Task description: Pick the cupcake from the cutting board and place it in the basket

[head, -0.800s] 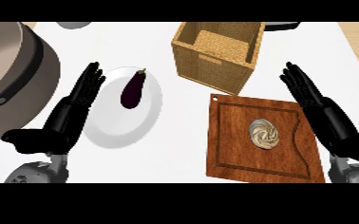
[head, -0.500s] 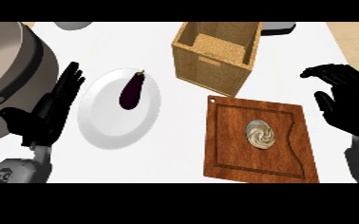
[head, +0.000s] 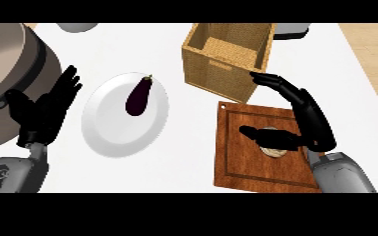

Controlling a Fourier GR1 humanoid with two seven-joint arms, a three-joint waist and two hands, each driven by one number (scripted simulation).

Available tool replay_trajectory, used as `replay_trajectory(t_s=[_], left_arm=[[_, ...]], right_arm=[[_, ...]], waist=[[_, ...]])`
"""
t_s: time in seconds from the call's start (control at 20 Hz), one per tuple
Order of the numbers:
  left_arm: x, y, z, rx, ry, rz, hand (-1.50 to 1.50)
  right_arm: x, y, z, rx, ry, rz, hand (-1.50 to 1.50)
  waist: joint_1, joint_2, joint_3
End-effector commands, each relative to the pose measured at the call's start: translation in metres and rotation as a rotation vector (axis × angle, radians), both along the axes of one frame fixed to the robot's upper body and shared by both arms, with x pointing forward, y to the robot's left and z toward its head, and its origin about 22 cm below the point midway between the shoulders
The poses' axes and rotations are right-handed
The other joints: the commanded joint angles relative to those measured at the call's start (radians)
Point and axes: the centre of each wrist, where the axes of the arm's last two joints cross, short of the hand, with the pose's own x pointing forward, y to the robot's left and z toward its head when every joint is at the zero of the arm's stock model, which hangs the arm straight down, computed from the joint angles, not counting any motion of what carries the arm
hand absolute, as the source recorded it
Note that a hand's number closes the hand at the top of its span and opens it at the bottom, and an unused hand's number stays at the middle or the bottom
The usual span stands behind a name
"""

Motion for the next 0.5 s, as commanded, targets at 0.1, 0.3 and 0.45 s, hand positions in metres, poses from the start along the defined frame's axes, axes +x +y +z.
replay_trajectory(t_s=[0.1,0.3,0.45], left_arm=[[0.003,0.016,-0.015,0.005,0.033,0.035,0.0],[0.001,0.027,-0.008,0.025,0.031,0.038,0.0],[0.004,0.022,0.001,0.006,0.027,0.041,0.0]], right_arm=[[-0.002,0.07,0.049,-0.071,0.067,-0.135,-1.5],[-0.001,0.054,0.07,-0.305,0.25,-0.235,-1.5],[0.009,0.032,0.095,-0.524,0.268,-0.42,-1.5]], waist=[[-0.014,-0.008,-0.003],[-0.026,-0.016,-0.006],[-0.036,-0.024,-0.008]])
